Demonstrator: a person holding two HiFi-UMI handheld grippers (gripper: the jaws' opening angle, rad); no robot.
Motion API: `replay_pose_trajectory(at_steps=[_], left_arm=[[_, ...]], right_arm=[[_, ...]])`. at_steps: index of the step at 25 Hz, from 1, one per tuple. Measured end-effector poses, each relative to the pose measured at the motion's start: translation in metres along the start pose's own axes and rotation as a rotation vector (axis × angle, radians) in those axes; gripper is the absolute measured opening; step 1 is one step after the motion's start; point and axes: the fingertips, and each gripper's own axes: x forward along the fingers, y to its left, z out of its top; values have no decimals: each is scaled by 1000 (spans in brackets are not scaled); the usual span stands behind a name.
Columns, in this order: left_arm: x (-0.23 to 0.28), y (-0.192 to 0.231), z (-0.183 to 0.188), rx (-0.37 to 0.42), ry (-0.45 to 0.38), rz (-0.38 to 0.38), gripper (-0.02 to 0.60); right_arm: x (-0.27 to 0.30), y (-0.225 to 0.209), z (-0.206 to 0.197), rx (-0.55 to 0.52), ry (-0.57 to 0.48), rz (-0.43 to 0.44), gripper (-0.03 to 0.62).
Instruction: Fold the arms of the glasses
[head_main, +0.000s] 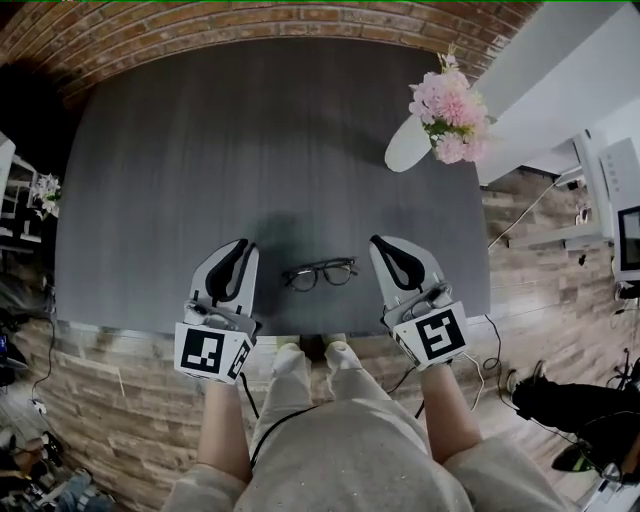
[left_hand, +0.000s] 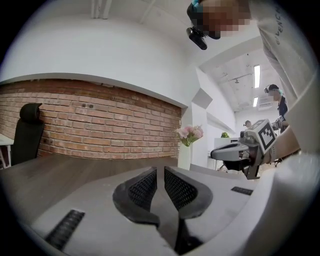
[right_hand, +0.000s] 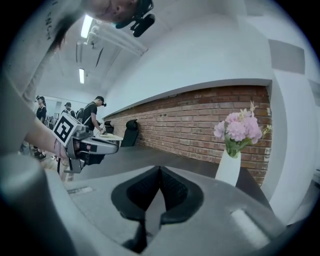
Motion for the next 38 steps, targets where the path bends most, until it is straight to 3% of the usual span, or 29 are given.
replay_pose_trajectory(at_steps=[20,38], left_arm=[[-27,23,66,-21,-121,82,44],[-40,23,96,17,-164,83,6]], right_arm=[[-14,-14,68,40,-115,-33,2],[-25,-10,110,9,-186,-44,2]])
